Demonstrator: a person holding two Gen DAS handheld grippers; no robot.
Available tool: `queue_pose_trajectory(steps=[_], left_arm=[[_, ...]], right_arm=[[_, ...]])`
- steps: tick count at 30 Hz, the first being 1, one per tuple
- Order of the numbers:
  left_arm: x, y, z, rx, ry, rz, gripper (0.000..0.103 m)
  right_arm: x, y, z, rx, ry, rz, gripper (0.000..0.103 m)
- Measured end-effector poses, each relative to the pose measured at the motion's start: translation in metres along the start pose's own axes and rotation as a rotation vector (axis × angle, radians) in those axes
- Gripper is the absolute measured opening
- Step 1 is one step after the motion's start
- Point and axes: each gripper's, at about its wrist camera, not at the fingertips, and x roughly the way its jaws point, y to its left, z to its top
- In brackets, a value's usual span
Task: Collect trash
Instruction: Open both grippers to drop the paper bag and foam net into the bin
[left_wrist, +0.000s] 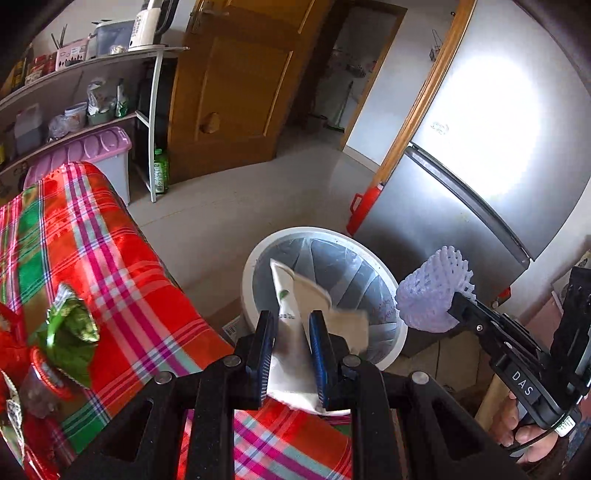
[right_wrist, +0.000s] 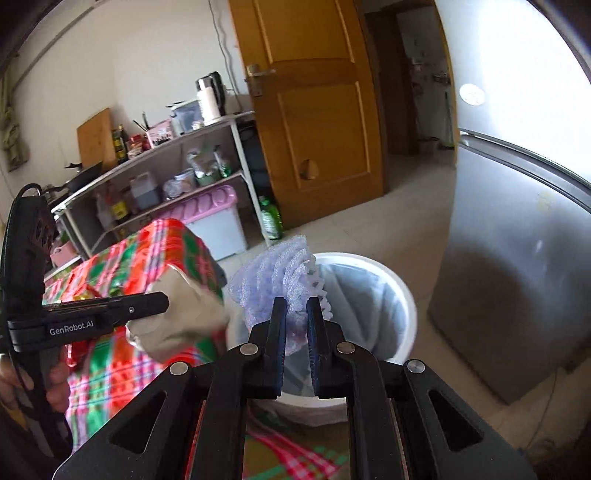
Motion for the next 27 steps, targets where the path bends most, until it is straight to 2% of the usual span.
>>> queue_pose_trajectory(steps=[4, 8, 10, 12, 15, 18, 20, 21, 23, 24, 25, 27], left_arm=[[0.027, -0.013, 0.007, 0.025, 0.029, -0.004, 0.02], [0.055, -0.009, 0.012, -0.022, 0.076, 0.003, 0.02], [0.06, -0.008, 0.013, -0.029, 0.078, -0.012, 0.02], [0.06, -0.011, 0.015, -0.013, 0.067, 0.019, 0.02], [0.059, -0.015, 0.018, 0.0, 0.061, 0.004, 0.02], [0.061, -0.015, 0.02, 0.009, 0.059, 0.023, 0.02], [0.064, -0.013, 0.019, -0.006, 0.068, 0.029, 0.024], [0.065, -0.012, 0.019, -0.007, 0.073, 0.034, 0.025], [0.065, -0.011, 0.017, -0.012, 0.076, 0.035, 0.029], [0.064, -0.01, 0.016, -0.017, 0.075, 0.034, 0.029], [0.063, -0.009, 0.016, -0.021, 0.073, 0.031, 0.029], [0.06, -0.008, 0.015, -0.024, 0.071, 0.035, 0.029]], right_arm=[[0.013, -0.014, -0.002, 0.0, 0.035, -0.026, 0.011], [0.025, -0.027, -0.003, 0.018, 0.061, -0.043, 0.011], [0.028, -0.032, -0.006, 0.02, 0.065, -0.047, 0.011], [0.031, -0.036, -0.007, 0.023, 0.072, -0.05, 0.011], [0.04, -0.043, -0.008, 0.028, 0.094, -0.051, 0.012], [0.054, -0.04, -0.007, 0.026, 0.13, -0.059, 0.014], [0.061, -0.041, -0.008, 0.026, 0.152, -0.065, 0.017], [0.063, -0.041, -0.009, 0.027, 0.158, -0.065, 0.02], [0.067, -0.043, -0.011, 0.039, 0.167, -0.072, 0.037], [0.068, -0.044, -0.012, 0.049, 0.171, -0.073, 0.052], [0.07, -0.045, -0.014, 0.058, 0.174, -0.071, 0.058], [0.071, -0.047, -0.016, 0.079, 0.179, -0.064, 0.058]])
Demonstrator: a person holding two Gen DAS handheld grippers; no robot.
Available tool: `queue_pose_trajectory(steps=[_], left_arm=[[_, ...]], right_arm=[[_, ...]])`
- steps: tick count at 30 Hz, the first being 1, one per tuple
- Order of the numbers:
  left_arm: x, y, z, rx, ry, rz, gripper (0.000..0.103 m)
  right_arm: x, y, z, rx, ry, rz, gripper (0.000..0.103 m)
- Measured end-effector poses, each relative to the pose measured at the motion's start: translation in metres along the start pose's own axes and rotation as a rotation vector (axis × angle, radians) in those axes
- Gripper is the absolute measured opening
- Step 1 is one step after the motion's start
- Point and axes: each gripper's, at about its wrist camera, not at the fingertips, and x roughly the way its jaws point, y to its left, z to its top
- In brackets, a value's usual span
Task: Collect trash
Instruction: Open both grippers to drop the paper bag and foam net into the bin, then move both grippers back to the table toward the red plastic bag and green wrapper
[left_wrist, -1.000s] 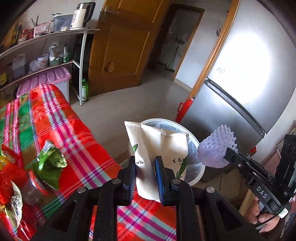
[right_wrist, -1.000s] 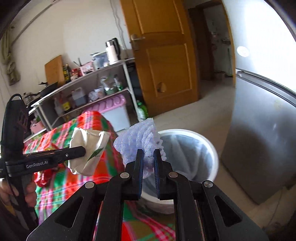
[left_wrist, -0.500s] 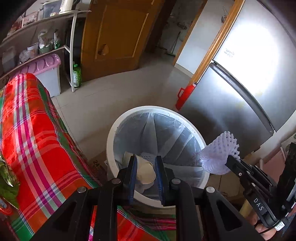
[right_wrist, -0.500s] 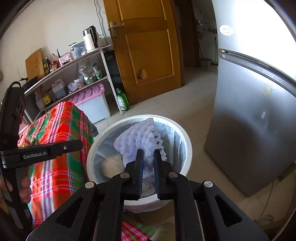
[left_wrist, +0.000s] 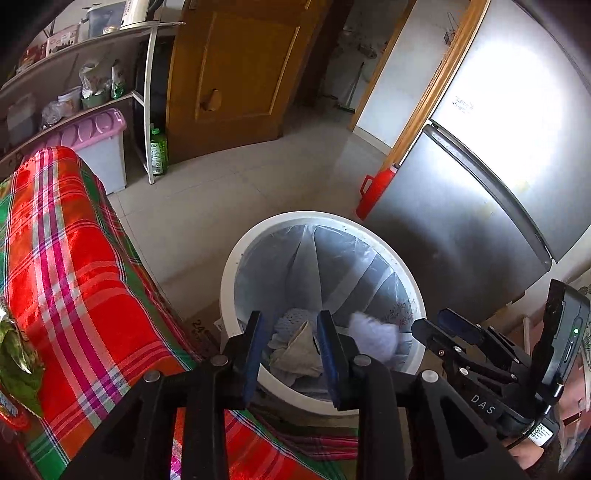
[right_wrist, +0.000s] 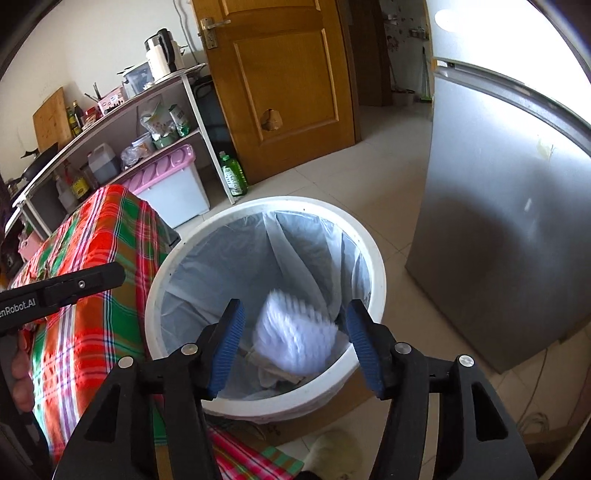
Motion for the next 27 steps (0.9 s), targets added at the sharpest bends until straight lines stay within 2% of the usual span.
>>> queue_pose_trajectory(steps=[11, 14, 17, 27], left_arm=[[-0.026, 0.007, -0.01, -0.004, -0.036, 0.003, 0.029], [-0.042, 0.013, -0.015, -0.004, -0.064, 0.024, 0.036], [-0.061, 0.024, -0.021, -0.017, -0.091, 0.035, 0.045], [-0.123, 0.088, -0.049, -0.124, -0.172, 0.118, 0.051]], right_arm=[[-0.018, 0.014, 0.001, -0.003, -0.031, -0.003, 0.058], [-0.029, 0.026, 0.001, -0.017, -0.056, 0.018, 0.058], [-0.038, 0.043, 0.001, -0.036, -0.074, 0.051, 0.058], [-0.048, 0.122, -0.003, -0.153, -0.097, 0.189, 0.058]])
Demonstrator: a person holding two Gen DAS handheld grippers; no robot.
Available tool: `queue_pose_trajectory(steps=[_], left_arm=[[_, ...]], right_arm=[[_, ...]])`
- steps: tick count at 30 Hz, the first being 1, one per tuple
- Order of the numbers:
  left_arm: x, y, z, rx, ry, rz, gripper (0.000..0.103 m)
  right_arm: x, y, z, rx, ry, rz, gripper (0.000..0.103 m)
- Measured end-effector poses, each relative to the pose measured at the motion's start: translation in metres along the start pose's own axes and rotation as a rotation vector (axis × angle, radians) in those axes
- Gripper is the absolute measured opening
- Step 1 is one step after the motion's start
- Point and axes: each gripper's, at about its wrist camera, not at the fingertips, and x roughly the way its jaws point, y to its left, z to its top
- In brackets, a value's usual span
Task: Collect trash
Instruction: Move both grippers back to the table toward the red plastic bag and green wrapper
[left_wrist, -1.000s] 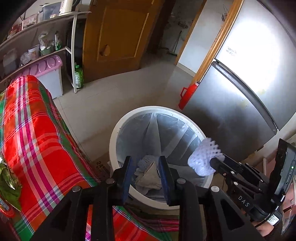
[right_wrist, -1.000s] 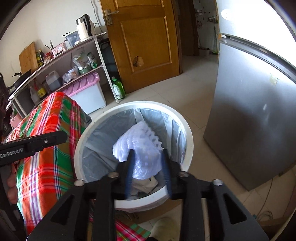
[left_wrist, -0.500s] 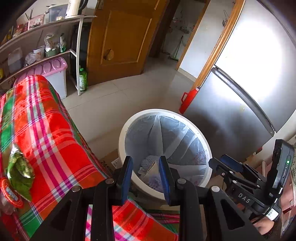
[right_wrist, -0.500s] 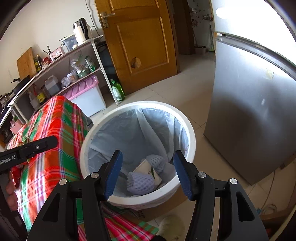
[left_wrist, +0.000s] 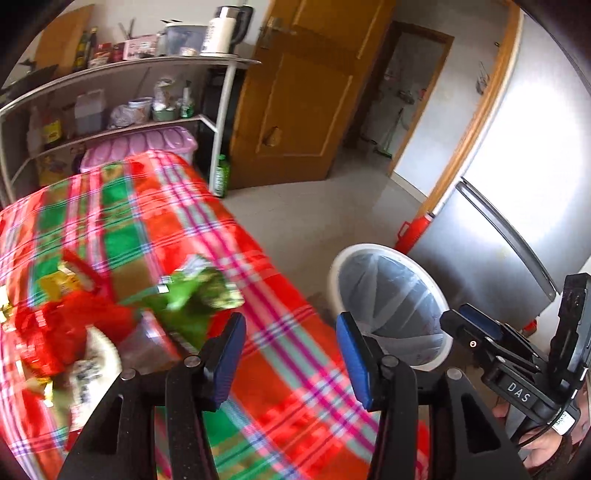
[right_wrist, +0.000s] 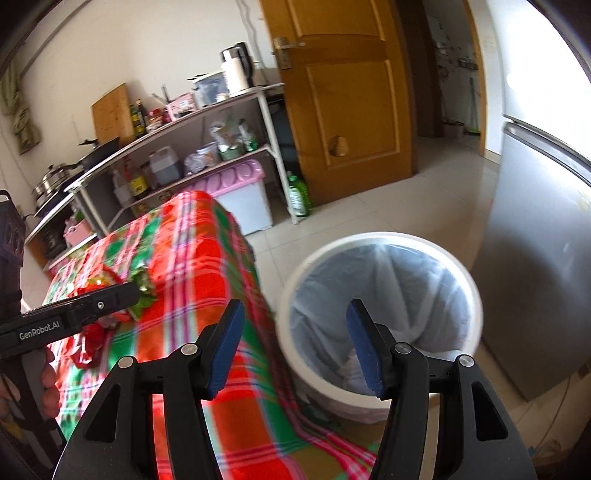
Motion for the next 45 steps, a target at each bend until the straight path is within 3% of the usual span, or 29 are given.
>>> queue_pose_trajectory(steps=[12, 20, 24, 31, 34, 41, 45], left_arm=[[-0.053, 0.092, -0.016, -0.141, -0.064, 0.107, 0.056], [-0.073, 0.136, -0.021, -0.189, -0.089, 0.174, 0.072], [-0.072, 0.154, -0.018, -0.207, -0.081, 0.163, 0.075], [-0.057, 0.164, -0.007, -0.172, -0.045, 0.168, 0.081], [-0.05, 0.165, -0.003, -0.147, -0.031, 0.211, 0.081], [-0.028, 0.165, 0.003, -0.097, 0.04, 0.164, 0.081], [-0.018, 0.16, -0.001, -0.07, 0.067, 0.175, 0.081]], right_arm=[[0.033, 0.071, 0.002, -0.082, 0.036, 0.121, 0.058], [0.061, 0.106, 0.009, -0.09, 0.071, 0.203, 0.058], [0.077, 0.118, 0.012, -0.097, 0.097, 0.226, 0.058], [0.103, 0.128, 0.024, -0.081, 0.129, 0.271, 0.059], [0.113, 0.129, 0.029, -0.072, 0.148, 0.287, 0.06], [0.134, 0.134, 0.03, -0.057, 0.194, 0.302, 0.06], [0.142, 0.14, 0.027, -0.07, 0.228, 0.306, 0.06]])
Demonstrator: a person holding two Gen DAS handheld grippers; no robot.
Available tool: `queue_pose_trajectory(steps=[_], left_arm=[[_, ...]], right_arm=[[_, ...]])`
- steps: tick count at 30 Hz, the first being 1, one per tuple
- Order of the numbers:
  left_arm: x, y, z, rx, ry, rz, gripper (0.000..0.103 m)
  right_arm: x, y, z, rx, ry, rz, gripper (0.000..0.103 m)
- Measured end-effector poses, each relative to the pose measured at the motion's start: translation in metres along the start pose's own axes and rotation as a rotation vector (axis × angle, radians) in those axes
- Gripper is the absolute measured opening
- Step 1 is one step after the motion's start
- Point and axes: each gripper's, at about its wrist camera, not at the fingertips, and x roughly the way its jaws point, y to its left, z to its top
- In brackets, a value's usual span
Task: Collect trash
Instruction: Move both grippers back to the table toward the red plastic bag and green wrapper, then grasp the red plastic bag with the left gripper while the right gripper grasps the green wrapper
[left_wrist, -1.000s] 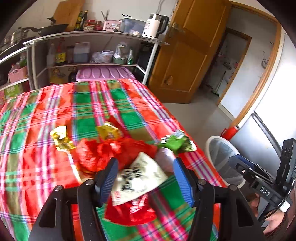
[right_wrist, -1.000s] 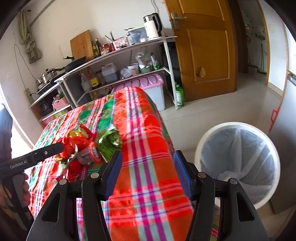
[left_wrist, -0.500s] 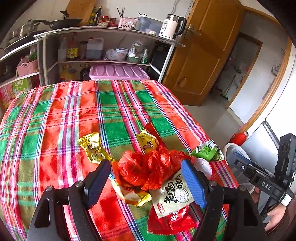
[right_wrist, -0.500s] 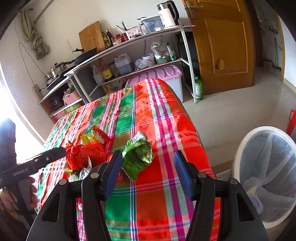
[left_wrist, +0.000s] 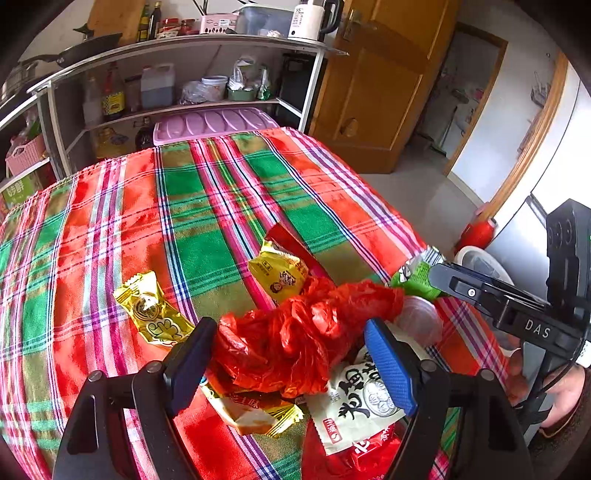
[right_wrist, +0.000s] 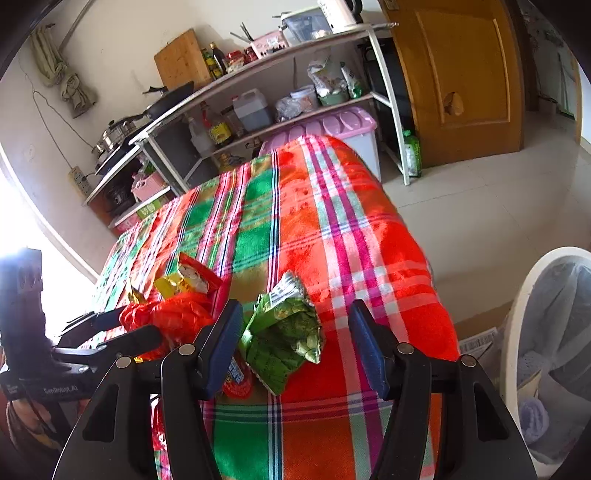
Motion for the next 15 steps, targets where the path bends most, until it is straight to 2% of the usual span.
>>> queue_pose_trajectory(steps=[2, 5, 15], left_arm=[[0.002, 0.0, -0.002, -0.004, 0.002, 0.005, 0.08], [0.003, 0.003, -0.003, -0.029, 0.0, -0.004, 0.075], [-0.002, 0.001, -0.007, -0.017, -0.019, 0.002, 0.068]], right_arm=[[0.001, 0.0, -0.001, -0.003, 0.004, -0.005, 0.06], [0.001, 0.001, -0.003, -0.006, 0.004, 0.02, 0.048], [-0.003, 0.012, -0.008, -0.064, -0.014, -0.005, 0.04]])
